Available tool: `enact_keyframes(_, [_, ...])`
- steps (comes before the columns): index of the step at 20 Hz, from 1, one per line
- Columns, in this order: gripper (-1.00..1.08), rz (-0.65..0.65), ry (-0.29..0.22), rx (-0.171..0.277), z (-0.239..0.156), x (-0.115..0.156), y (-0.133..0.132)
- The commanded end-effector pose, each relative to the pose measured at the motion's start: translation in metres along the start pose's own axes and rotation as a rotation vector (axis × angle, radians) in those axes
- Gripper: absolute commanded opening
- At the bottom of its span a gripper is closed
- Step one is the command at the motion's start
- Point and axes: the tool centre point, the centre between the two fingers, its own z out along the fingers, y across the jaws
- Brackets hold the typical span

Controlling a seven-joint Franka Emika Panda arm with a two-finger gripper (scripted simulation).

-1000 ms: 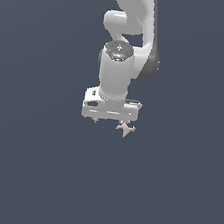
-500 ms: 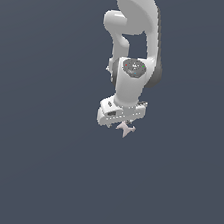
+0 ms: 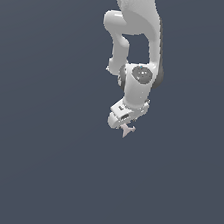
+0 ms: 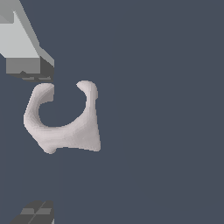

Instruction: Pick up the object and move it to a goal position.

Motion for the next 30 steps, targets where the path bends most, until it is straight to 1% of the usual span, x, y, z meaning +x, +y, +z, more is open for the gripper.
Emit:
enact_keyframes(1, [1.0, -0.034, 0.0, 0.002, 0.004, -0.001, -0.007])
enact_keyframes(9, [1.0, -0.045, -0.001, 0.004, 0.009, -0.002, -0.01])
enact_keyframes(19, [1.0, -0.051, 0.0, 0.004, 0.05, -0.003, -0.011])
enact_keyframes(24, [1.0, -0.051, 0.0, 0.004, 0.057, -0.003, -0.011])
enact_keyframes(25, [-1.0, -0.051, 0.0, 0.004, 0.057, -0.003, -0.011])
enact_keyframes(30, [-1.0, -0.051, 0.0, 0.004, 0.057, -0.003, -0.011])
